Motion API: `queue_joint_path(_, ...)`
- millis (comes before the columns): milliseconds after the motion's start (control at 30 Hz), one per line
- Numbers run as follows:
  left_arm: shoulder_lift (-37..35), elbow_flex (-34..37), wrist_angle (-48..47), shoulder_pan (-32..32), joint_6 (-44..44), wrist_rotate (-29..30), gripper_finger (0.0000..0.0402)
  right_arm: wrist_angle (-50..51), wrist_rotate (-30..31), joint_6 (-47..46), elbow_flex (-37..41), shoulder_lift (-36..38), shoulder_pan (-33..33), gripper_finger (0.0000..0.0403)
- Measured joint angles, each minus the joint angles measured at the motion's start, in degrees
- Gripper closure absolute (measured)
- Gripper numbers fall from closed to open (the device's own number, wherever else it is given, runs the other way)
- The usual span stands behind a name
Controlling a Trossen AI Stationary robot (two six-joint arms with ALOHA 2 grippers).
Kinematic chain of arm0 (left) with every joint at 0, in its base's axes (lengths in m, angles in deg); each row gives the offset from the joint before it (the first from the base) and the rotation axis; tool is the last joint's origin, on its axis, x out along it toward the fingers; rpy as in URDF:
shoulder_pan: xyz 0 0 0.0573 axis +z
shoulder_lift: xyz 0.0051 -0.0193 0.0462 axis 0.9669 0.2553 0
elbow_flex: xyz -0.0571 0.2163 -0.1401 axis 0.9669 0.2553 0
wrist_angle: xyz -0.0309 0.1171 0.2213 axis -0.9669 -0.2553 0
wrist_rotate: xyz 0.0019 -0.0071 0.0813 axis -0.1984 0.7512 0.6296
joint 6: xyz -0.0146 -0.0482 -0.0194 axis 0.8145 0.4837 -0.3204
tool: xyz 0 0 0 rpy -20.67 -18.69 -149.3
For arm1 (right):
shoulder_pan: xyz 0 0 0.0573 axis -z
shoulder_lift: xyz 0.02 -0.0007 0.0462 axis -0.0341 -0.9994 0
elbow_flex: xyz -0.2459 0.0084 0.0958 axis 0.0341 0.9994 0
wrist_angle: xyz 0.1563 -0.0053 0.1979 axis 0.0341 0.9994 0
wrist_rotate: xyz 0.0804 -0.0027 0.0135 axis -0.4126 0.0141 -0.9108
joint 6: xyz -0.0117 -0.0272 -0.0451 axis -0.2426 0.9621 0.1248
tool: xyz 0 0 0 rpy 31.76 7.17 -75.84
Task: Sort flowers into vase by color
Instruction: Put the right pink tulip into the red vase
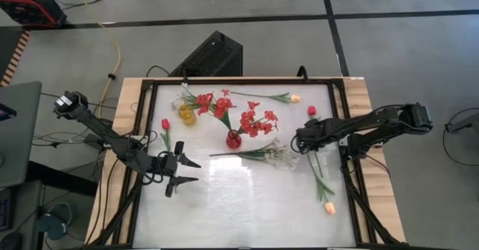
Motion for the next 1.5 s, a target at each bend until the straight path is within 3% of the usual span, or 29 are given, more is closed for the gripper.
queue_joint_path(167,0.00,-0.02,-0.01,0.00,0.02,-0.02,0.0212,-0.87,-1.22,-2.49,0.04,-0.02,0.00,0.0273)
queue_joint_path(433,0.00,0.02,-1.73,-0.02,-0.42,-1.70,0.0212,-1.34,-1.80,-3.80,-0.08,0.33,-1.32,0.0386)
queue_joint_path(567,0.00,2.67,0.14,-0.02,1.29,-2.53,0.0212,1.62,-1.07,-4.55,-2.31,3.06,-2.05,0.0382)
queue_joint_path(933,0.00,11.27,14.49,-0.09,4.74,-3.10,0.0212,-0.43,12.21,-2.82,-9.82,13.29,-5.28,0.0386)
queue_joint_path(1233,0.00,11.34,14.37,-0.11,4.62,-3.15,0.0212,-21.02,19.73,8.96,-11.37,18.77,-11.40,0.0384)
queue_joint_path(1500,0.00,11.34,14.33,-0.11,4.55,-3.13,0.0212,-39.18,20.79,21.84,-11.39,20.55,-17.36,0.0384)
